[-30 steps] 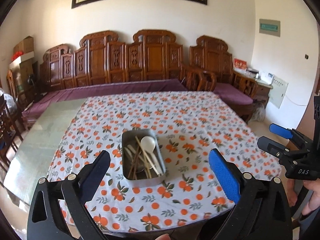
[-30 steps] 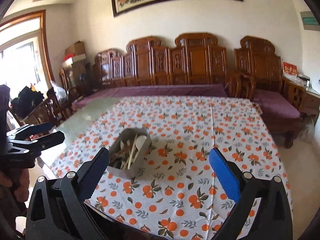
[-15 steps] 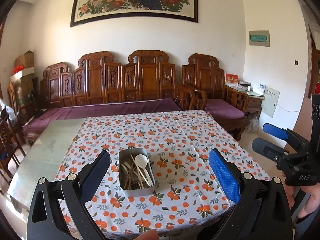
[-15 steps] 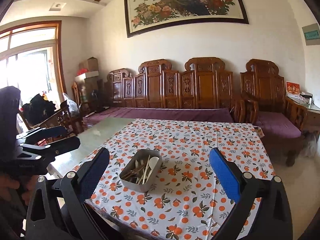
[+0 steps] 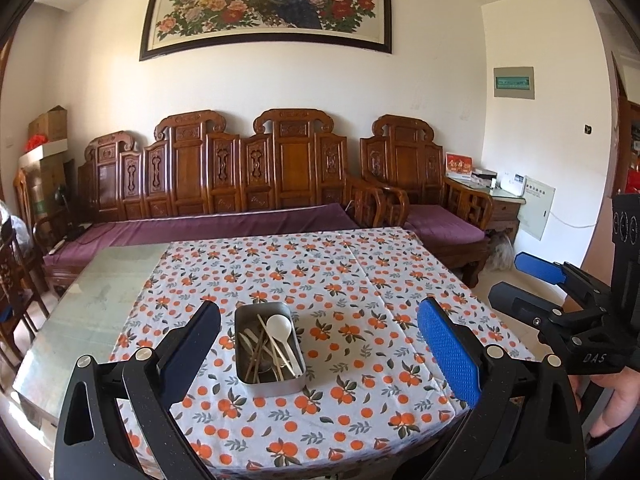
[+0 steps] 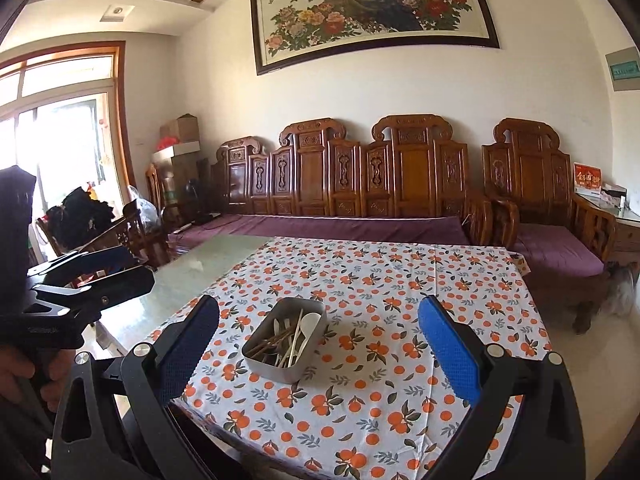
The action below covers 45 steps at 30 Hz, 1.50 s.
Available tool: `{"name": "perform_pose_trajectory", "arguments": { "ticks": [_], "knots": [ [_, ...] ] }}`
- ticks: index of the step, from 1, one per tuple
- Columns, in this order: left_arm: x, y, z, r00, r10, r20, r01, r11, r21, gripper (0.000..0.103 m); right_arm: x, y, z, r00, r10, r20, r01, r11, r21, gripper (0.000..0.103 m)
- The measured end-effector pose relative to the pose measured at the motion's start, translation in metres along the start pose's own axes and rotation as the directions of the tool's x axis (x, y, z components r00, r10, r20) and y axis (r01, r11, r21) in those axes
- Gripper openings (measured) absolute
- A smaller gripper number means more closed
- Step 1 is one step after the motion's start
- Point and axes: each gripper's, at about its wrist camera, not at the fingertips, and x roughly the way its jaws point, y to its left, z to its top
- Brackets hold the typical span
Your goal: Organize utensils
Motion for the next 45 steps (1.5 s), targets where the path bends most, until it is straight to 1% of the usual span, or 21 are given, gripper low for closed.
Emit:
{"name": "perform_pose_trajectory", "arguments": {
  "ticks": [12,45],
  "knots": [
    [0.0008,-0.0003,-0.0023,1.000,0.002,0.003,-0.002,1.000,-0.003,0.095,0.0021,-0.0029,-0.0041,1.000,-0.013,0.003,0.013,1.000,0.012,0.100],
    [0.0002,0.0002,-0.0029,1.000,0.007,0.007,-0.007,1.000,0.002,0.095,0.0023,-0.0017,-0.0055,1.000,-0.010,0.000,0.010,1.000,0.011,0.100]
  ]
}}
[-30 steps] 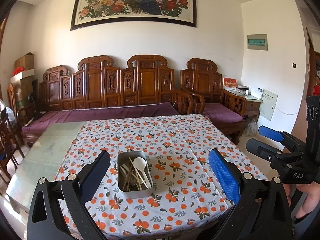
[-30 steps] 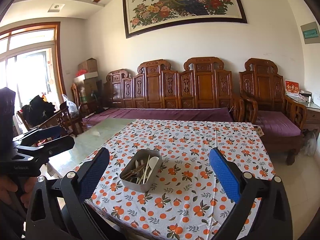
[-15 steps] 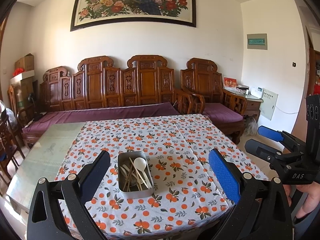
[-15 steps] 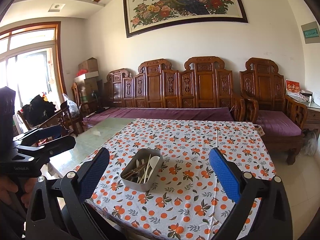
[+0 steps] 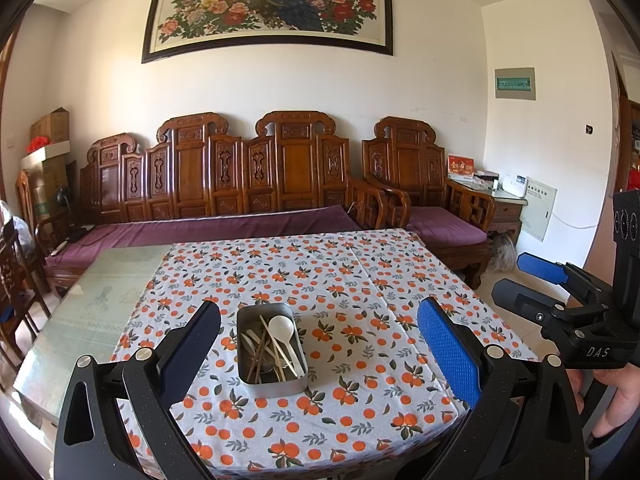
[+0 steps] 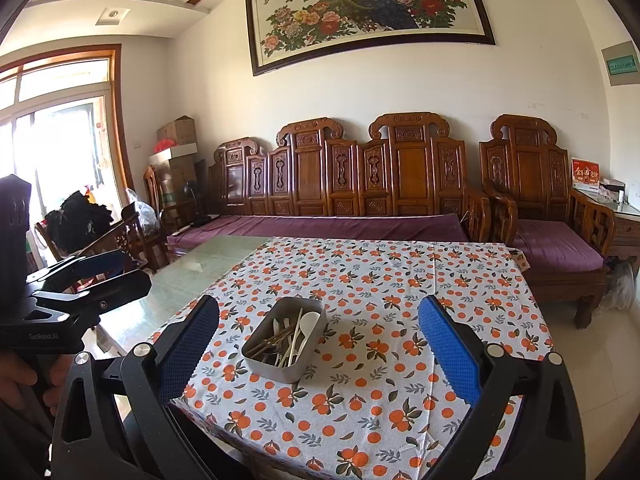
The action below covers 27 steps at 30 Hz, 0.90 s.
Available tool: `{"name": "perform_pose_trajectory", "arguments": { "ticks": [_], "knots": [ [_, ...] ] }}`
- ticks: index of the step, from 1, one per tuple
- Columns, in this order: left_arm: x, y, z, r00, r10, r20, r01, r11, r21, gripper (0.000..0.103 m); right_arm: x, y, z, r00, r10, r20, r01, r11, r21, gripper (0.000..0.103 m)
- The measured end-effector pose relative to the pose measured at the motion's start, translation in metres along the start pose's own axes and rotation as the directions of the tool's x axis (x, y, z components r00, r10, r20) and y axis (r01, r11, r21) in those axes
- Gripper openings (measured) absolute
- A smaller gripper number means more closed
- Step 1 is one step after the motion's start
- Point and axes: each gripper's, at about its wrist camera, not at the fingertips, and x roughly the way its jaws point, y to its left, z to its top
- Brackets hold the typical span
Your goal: Organize utensils
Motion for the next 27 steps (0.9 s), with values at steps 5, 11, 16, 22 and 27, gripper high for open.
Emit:
{"name": "perform_pose_trajectory", "arguments": {
  "ticks": [5,11,16,22,27],
  "knots": [
    [-0.0001,0.0000,0.0000,1.000,0.001,0.000,-0.001,1.000,0.000,0.095,0.0001,-0.0005,0.0009,1.000,0.000,0.000,0.000,1.000,0.001,0.100],
    [-0.0001,0.0002,0.0007,1.000,0.001,0.000,-0.001,1.000,0.001,0.095,0.0001,-0.0007,0.0005,1.000,0.000,0.001,0.000,1.000,0.001,0.100],
    [-0.0003,0.0002,0.0004,1.000,0.002,0.001,-0.002,1.000,0.000,0.095,0.0001,-0.0009,0.0010,1.000,0.000,0.000,0.000,1.000,0.002,0.100],
    [-0.0013,0.0000,0.0021,1.000,0.005,0.001,-0.005,1.000,0.001,0.095,0.0000,-0.0011,0.0007,1.000,0.001,0.000,-0.001,1.000,0.003,0.100],
    [-0.0027,-0.0011,0.0021,1.000,0.010,0.003,-0.010,1.000,0.001,0.095,0.0001,-0.0012,0.0010,1.000,-0.001,0.001,0.001,1.000,0.003,0.100]
  ]
}}
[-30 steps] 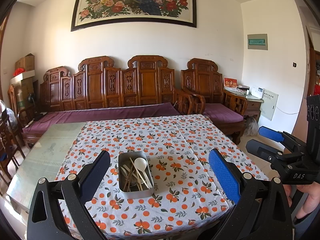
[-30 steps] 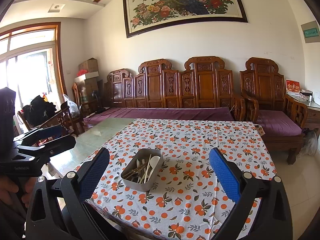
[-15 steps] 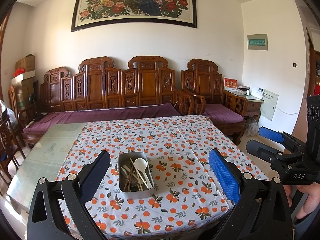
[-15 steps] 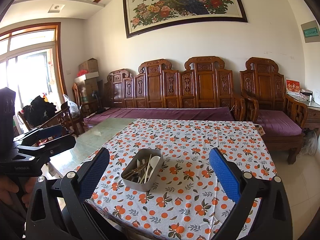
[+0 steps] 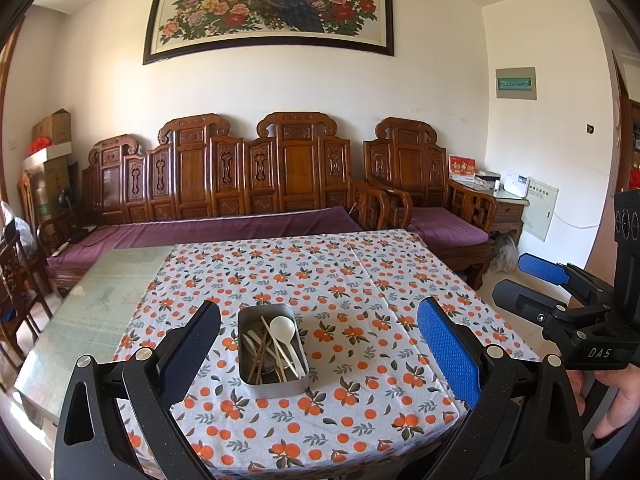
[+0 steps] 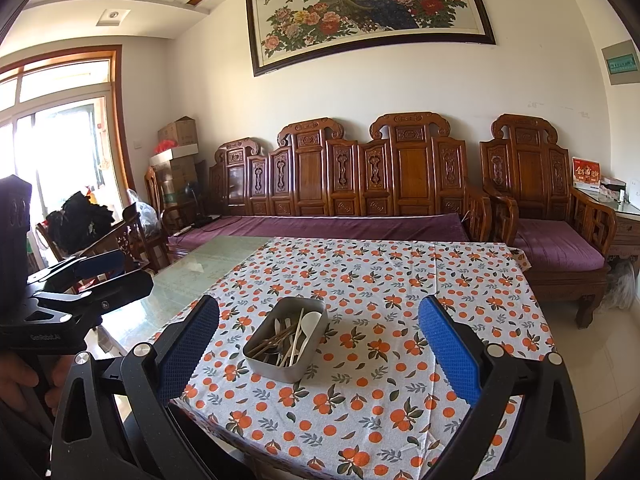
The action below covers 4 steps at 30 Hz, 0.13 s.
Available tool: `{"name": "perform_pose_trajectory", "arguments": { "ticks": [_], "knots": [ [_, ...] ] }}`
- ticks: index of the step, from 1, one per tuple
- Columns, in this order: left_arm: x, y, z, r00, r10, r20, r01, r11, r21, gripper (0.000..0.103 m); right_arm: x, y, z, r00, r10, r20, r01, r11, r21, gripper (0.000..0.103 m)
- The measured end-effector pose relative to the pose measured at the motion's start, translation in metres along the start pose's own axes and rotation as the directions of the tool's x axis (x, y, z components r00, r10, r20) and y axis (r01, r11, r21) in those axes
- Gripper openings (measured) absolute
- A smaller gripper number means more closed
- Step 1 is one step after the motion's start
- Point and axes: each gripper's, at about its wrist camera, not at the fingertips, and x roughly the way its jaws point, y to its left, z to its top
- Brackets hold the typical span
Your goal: Organize utensils
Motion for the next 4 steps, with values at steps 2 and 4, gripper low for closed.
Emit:
{"name": "perform_pose_trajectory", "arguments": {
  "ticks": [2,4],
  "knots": [
    [0.0001,-0.0001,-0.0003,1.000,0.002,0.000,-0.002,1.000,0.000,0.095,-0.0001,-0.0001,-0.0002,1.000,0.000,-0.001,0.000,1.000,0.001,0.100],
    [0.0002,0.0003,-0.0002,1.000,0.002,0.002,-0.002,1.000,0.000,0.095,-0.0001,-0.0002,0.0002,1.000,0.000,0.000,0.000,1.000,0.000,0.100]
  ]
}}
